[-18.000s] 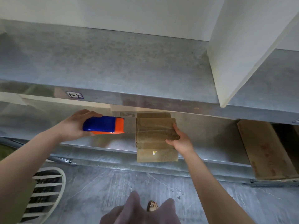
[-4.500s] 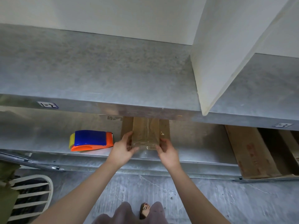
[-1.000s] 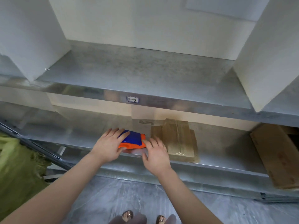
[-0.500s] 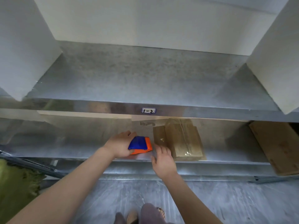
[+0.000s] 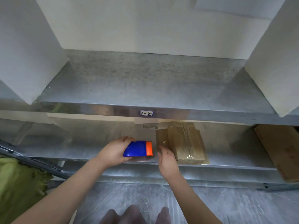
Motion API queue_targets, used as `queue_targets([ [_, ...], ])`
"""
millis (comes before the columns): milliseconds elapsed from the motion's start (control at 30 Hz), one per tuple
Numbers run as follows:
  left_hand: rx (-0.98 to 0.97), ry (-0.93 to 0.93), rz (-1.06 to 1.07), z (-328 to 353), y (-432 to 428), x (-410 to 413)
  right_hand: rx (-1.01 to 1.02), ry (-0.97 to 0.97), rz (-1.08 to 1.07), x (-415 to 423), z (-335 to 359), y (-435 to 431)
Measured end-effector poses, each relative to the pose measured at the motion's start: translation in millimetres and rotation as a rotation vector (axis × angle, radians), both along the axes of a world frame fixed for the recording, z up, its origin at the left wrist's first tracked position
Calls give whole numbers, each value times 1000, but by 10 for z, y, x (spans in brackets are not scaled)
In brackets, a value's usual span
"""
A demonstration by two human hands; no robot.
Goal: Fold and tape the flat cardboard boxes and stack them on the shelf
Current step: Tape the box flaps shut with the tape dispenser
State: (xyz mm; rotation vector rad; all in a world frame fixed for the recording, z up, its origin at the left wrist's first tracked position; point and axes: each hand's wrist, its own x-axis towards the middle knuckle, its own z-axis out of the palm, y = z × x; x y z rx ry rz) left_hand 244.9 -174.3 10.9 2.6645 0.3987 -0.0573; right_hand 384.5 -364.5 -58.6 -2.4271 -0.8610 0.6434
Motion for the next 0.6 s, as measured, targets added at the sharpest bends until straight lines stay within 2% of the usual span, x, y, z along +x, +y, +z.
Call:
queue_targets([
  [267, 20, -121, -54, 229, -105, -255, 182, 187, 32, -20, 96, 91],
  [367, 36, -124, -46, 273, -158, -291, 271, 243, -28, -46, 167, 26],
  [600, -42, -141, -32, 307, -376, -261, 359, 75, -186, -42, 376, -370],
])
